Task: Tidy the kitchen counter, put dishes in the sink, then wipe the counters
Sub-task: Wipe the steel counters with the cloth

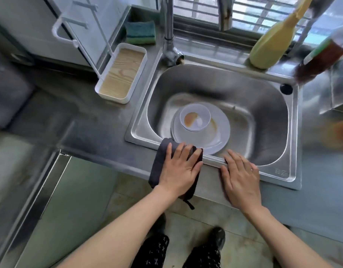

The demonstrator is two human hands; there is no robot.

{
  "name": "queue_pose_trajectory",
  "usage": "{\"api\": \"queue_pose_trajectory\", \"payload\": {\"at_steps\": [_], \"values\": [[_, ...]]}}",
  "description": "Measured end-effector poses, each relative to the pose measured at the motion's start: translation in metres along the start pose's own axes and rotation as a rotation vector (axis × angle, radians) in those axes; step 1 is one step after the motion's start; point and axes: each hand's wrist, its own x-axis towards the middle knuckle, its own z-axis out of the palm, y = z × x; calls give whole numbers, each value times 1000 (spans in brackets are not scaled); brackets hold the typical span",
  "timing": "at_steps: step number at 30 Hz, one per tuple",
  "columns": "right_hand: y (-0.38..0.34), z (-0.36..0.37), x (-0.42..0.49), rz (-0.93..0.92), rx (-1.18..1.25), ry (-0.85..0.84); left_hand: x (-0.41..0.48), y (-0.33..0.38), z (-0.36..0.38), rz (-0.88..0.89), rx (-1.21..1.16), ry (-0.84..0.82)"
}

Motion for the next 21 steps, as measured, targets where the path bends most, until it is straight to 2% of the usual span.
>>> {"api": "queue_pose_trajectory", "payload": {"at_steps": [4, 7, 12, 17, 21], "values": [[0, 1, -1, 24, 0, 35, -4, -80, -15, -73, 54, 13], [-2, 1, -2, 56, -14, 29, -7, -123, -27, -100, 59, -50], [-44, 5, -7, 184, 9, 96, -16, -106, -31, -145, 56, -66], [-126, 20, 11, 161, 41, -19, 0, -123, -41, -63, 35, -102], [-134, 33, 20, 182, 4, -37, 54, -130, -37, -66, 31, -99]]}}
